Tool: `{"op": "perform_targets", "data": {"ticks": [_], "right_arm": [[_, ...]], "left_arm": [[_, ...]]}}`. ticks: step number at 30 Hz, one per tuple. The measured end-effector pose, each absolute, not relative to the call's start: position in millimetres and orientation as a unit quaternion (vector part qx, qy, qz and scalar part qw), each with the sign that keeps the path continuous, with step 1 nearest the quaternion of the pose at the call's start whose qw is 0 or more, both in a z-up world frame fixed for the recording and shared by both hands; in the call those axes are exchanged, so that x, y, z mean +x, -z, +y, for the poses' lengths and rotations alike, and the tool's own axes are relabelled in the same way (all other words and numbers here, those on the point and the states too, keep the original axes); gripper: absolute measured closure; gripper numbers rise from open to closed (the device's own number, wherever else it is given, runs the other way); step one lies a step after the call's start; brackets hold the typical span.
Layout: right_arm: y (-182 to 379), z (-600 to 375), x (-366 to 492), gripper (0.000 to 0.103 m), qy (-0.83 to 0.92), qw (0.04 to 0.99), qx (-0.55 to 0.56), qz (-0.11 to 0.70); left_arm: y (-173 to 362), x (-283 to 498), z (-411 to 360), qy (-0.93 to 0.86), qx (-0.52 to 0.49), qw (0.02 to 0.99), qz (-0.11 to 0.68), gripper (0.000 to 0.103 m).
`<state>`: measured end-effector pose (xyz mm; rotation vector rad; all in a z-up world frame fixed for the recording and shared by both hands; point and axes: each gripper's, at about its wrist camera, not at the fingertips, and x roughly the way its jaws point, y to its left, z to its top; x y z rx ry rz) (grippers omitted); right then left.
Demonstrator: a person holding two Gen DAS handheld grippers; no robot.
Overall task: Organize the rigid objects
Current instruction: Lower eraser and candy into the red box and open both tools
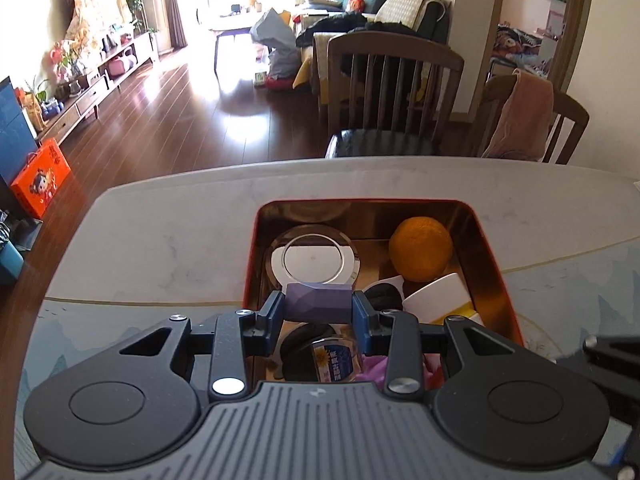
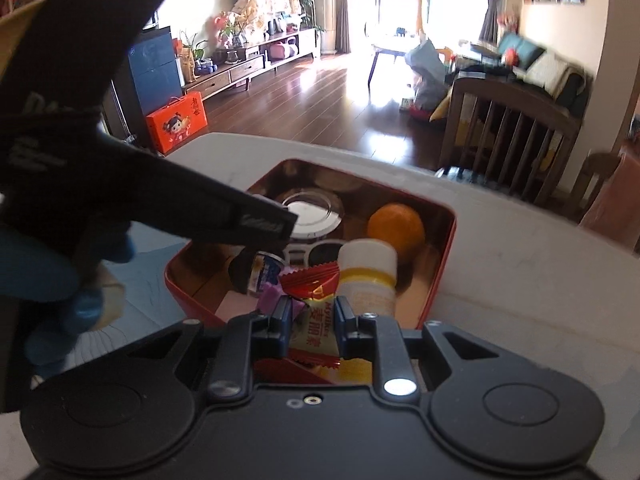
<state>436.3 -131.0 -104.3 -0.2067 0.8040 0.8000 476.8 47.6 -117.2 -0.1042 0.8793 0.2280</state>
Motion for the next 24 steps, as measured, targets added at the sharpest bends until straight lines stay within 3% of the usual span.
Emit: {"op": "perform_targets", "data": {"ticks": [14, 19, 24], "right_arm": [[110, -138, 435, 0.076, -0.379, 0.836, -0.082, 0.388], [109, -139, 434, 0.068, -0.382, 0.834, -0.075, 0.391], [107, -139, 432, 0.053, -0.389, 0.83, -0.075, 0.392]], "left_arm": [[142, 489, 52, -0.118, -0.058, 0.882, 0.453, 0.067], [145, 488, 57, -0.13, -0.074, 0.876, 0.459, 0.068], [140, 482, 58, -0.127, -0.084, 0.876, 0.458, 0.058]]}}
